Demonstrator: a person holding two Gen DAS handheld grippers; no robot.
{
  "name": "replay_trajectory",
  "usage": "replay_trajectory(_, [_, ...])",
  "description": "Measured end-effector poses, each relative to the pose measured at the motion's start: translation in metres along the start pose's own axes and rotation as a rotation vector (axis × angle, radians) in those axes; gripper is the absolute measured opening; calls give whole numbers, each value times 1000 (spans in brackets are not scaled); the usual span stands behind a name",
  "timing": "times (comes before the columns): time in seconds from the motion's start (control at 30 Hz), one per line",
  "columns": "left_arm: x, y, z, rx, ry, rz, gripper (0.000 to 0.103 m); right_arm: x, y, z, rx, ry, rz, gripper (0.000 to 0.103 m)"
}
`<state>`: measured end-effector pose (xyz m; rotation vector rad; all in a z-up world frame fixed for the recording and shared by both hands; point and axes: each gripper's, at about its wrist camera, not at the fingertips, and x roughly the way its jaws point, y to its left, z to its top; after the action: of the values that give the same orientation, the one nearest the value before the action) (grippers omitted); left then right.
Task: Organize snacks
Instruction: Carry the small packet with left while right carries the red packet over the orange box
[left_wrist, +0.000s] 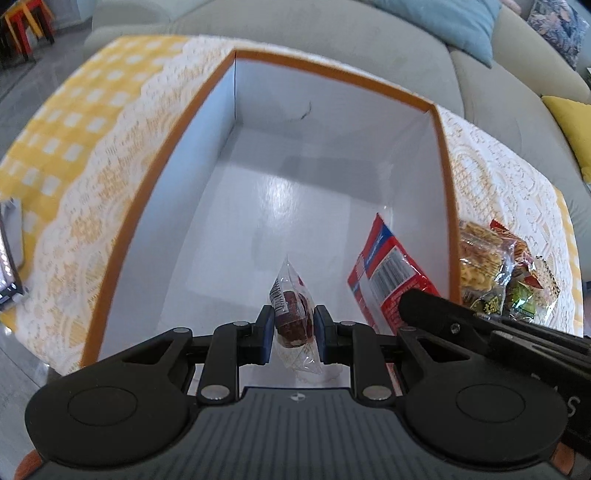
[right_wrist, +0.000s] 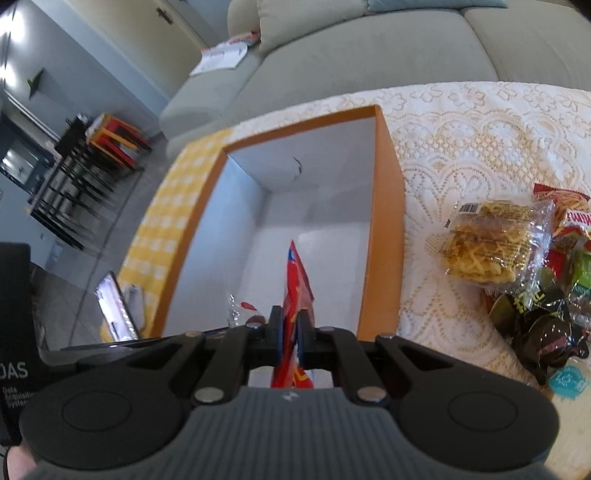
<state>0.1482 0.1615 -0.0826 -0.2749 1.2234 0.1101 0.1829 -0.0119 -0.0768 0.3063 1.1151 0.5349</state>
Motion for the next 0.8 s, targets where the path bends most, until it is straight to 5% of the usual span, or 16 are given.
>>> replay_trajectory(0.2, [14,5,-1,-17,29,-25,25,16,1,2,-38,15,-62,3])
replay_trajectory(0.8, [20,3,1,-45,63,-69,27,13,-5,-2,-9,26,-64,6])
